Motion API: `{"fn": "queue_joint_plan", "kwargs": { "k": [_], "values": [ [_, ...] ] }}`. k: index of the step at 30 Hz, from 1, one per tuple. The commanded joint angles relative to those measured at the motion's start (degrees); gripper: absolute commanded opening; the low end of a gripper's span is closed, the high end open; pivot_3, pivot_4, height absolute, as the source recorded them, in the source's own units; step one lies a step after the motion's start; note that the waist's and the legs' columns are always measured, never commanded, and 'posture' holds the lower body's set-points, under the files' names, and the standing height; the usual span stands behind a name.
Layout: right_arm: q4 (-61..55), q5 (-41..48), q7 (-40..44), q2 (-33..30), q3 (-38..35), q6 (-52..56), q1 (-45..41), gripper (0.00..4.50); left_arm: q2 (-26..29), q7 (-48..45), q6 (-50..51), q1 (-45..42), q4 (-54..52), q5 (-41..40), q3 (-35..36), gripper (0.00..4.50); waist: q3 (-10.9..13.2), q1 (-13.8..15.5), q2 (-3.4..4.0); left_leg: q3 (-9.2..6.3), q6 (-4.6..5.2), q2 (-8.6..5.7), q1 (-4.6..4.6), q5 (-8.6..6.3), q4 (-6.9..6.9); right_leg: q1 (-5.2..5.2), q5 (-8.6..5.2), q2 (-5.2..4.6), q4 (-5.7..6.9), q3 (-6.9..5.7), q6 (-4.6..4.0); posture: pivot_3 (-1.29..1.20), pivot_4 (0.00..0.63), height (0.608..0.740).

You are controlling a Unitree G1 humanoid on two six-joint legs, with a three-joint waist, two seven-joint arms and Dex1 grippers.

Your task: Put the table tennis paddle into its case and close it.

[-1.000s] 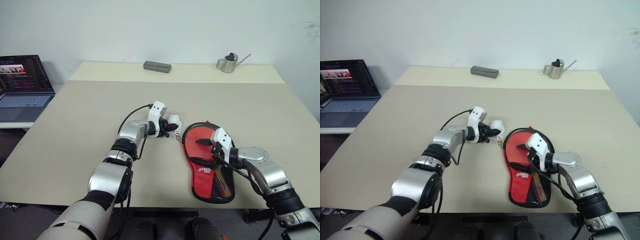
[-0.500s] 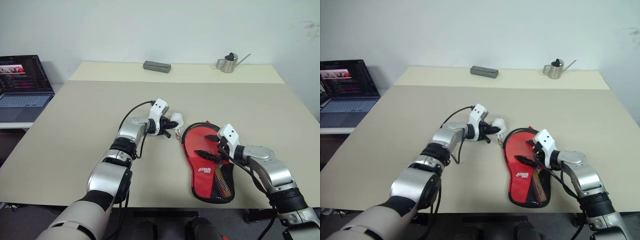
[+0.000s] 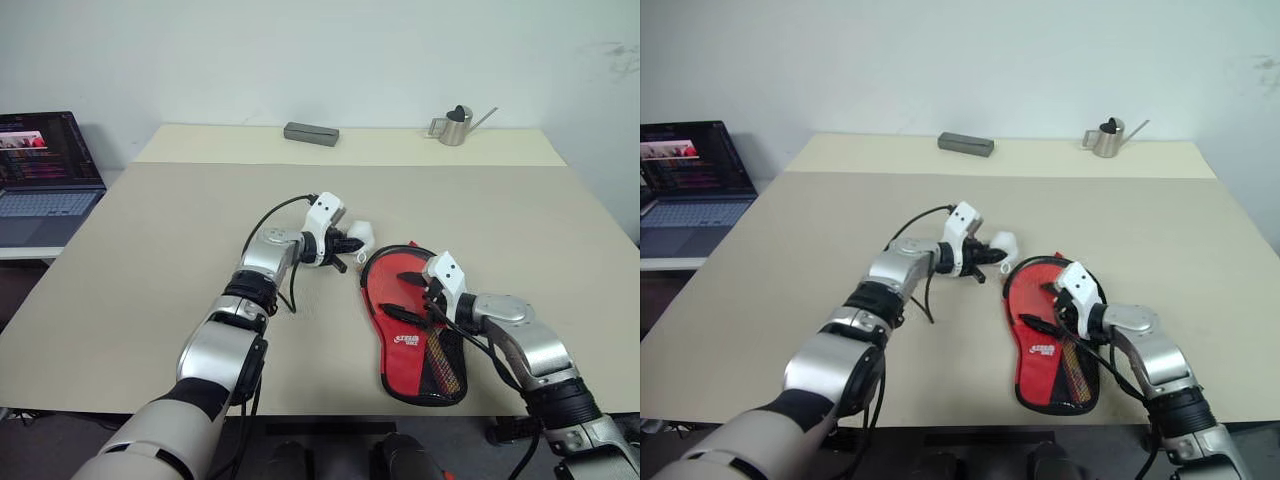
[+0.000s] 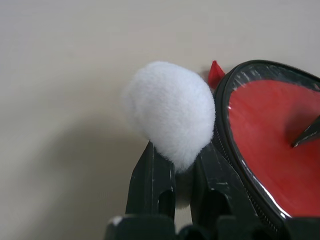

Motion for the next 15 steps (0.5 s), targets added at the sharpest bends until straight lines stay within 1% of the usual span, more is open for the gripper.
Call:
{"fn": "queue_joint_plan", "kwargs": {
  "k": [1,9,15],
  "values": [
    [4.6,-2.5,0.5,-0.1,2.6,-0.1,1.1,4.50,0.2,0.0,-0.8,-1.5,-2.6,-0.3,0.6,0.10,0.0,0.0,0.00,0.00,0.00,0.00,0.01,0.00,0.00,0.01,0.00,0.00,0.00,0.00,0.00,0.00,0.150,0.740],
    [7.9,-3.2,2.0,-1.8,2.4,-1.3,1.0,4.50,0.1,-0.3,-2.8,-3.8,-0.3,1.1,-0.5,0.10,0.0,0.1,-0.05,-0.01,0.00,-0.01,0.20,0.00,0.00,0.21,0.00,0.00,0.00,-0.01,0.01,0.00,0.150,0.740],
    [8.1,-2.9,2.9,-2.2,2.8,-0.1,1.6,4.50,-0.2,0.5,-7.6,-8.2,6.1,4.7,-2.8,0.10,-0.1,0.2,-0.12,0.00,0.00,-0.04,0.21,0.00,0.00,0.23,0.01,-0.01,-0.01,-0.01,0.03,0.00,0.150,0.740]
  ]
}}
